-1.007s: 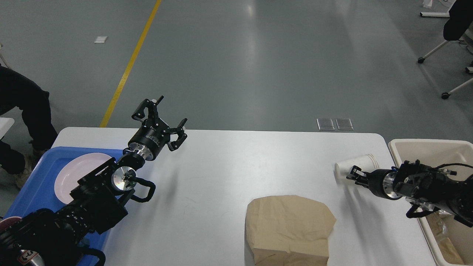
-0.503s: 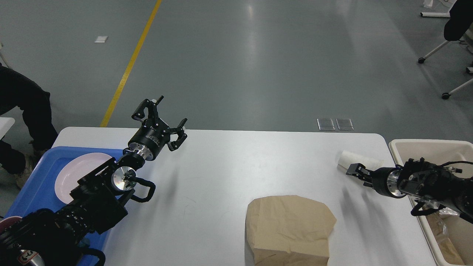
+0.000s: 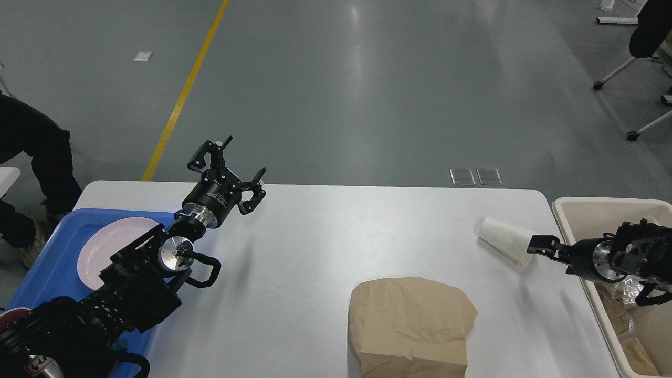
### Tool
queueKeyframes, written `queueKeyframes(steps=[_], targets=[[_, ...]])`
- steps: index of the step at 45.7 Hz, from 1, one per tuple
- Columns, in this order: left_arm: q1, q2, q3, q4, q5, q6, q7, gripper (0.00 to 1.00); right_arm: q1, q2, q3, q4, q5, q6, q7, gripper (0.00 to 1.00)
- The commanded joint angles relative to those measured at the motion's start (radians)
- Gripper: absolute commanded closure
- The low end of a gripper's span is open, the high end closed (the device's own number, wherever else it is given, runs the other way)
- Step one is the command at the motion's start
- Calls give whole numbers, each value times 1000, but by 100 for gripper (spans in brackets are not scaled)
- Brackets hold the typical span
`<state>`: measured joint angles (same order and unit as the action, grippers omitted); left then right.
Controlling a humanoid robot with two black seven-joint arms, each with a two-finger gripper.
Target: Tidy desktop
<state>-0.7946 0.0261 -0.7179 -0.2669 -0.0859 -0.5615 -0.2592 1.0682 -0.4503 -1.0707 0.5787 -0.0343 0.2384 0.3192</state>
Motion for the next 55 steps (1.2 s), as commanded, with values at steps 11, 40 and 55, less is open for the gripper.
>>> queueKeyframes(steps=[11,40,55], targets=[[0,0,0,0,0,0,0,3,-4,28,40,-13,1,-24,-2,0],[0,0,0,0,0,0,0,3,475,-179,-121,112,-191,558,3,0],[0,0,0,0,0,0,0,3,725,-195,-138,125,-311,722,1,0]])
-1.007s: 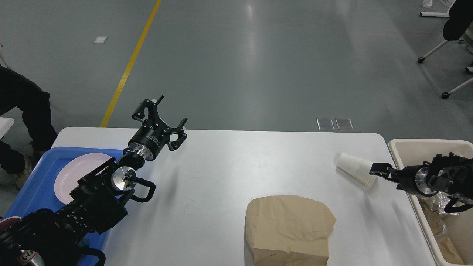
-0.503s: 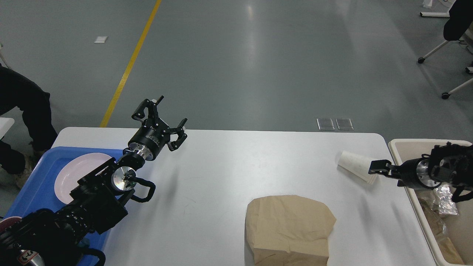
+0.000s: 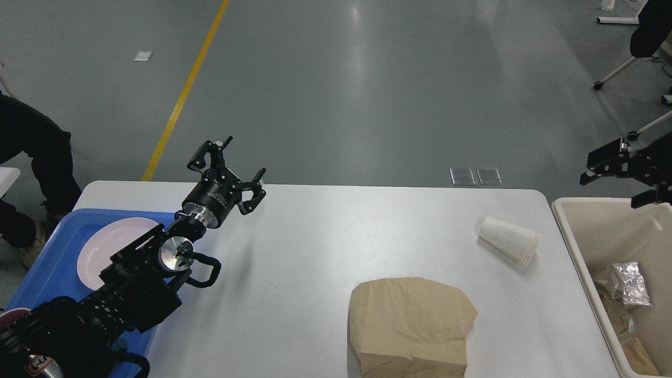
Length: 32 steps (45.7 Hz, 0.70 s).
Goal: Tidy desktop
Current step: 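Raise the right gripper away from the cup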
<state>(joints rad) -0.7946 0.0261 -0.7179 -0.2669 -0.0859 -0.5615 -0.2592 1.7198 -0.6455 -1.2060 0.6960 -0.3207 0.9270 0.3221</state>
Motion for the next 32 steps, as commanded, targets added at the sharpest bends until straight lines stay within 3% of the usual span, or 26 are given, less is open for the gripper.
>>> queueKeyframes(steps=[1,13,23,32], targets=[[0,0,0,0,0,0,0,3,81,0,-3,8,-29,33,-1,0],[0,0,0,0,0,0,0,3,28,13,14,-3,-52,29,-5,0],[0,0,0,0,0,0,0,3,-152,30,25,-6,-35,-184,-5,0],[0,0,0,0,0,0,0,3,-310,41,144,-7,-32,-330,-5,0]])
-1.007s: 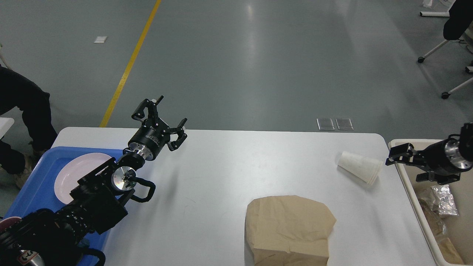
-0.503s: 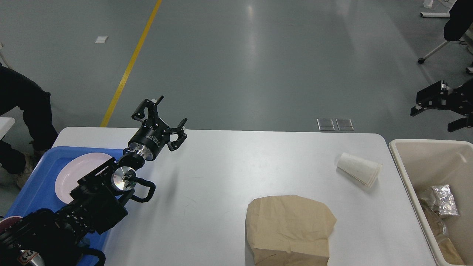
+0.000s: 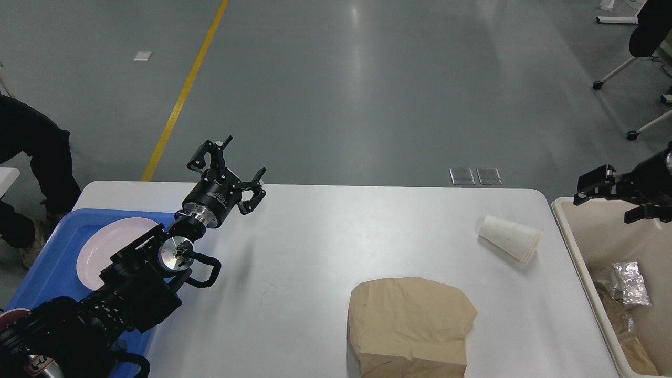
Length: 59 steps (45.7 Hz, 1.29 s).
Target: Tidy desktop
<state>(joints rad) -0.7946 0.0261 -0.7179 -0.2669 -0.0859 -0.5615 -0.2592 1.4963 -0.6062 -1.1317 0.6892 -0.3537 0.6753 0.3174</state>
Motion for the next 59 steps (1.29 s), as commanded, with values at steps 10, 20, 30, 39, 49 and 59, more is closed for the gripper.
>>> queueKeyframes(steps=[10,20,30,39,49,59], targets=[[0,0,0,0,0,0,0,3,-218,20,176,-2,2,-217,0,0],[0,0,0,0,0,0,0,3,-317,55,296,-8,4,-295,0,0],[0,0,0,0,0,0,0,3,-387,97,411,-11,4,-408,2,0],[0,0,0,0,0,0,0,3,-419,105,414,-46,4,-421,5,0],[0,0,0,0,0,0,0,3,-475,124,411,-129,4,-419,6,0],[0,0,0,0,0,0,0,3,-478,147,417,-149,4,-427,9,0]])
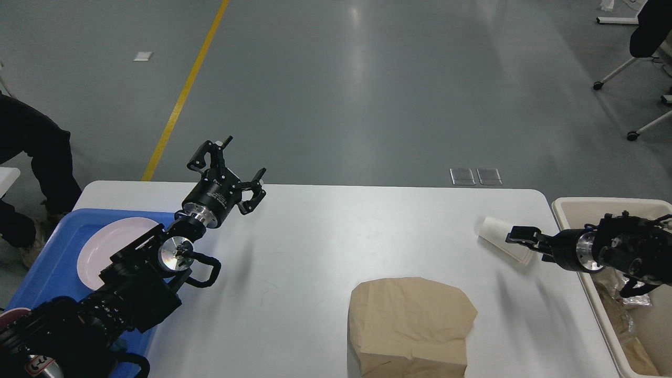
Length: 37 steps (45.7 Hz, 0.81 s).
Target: Tidy desktop
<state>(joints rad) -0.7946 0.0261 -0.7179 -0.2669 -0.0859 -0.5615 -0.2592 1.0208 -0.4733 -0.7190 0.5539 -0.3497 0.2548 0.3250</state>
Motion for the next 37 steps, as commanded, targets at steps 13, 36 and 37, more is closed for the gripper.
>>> queueKeyframes(steps=[13,36,37], targets=[[0,0,0,0,0,0,0,3,-42,48,49,-88,1,-12,2,0],[0,0,0,0,0,0,0,3,-57,59,62,-95,1,-32,2,0],[0,0,0,0,0,0,0,3,-59,59,62,-97,0,-32,2,0]])
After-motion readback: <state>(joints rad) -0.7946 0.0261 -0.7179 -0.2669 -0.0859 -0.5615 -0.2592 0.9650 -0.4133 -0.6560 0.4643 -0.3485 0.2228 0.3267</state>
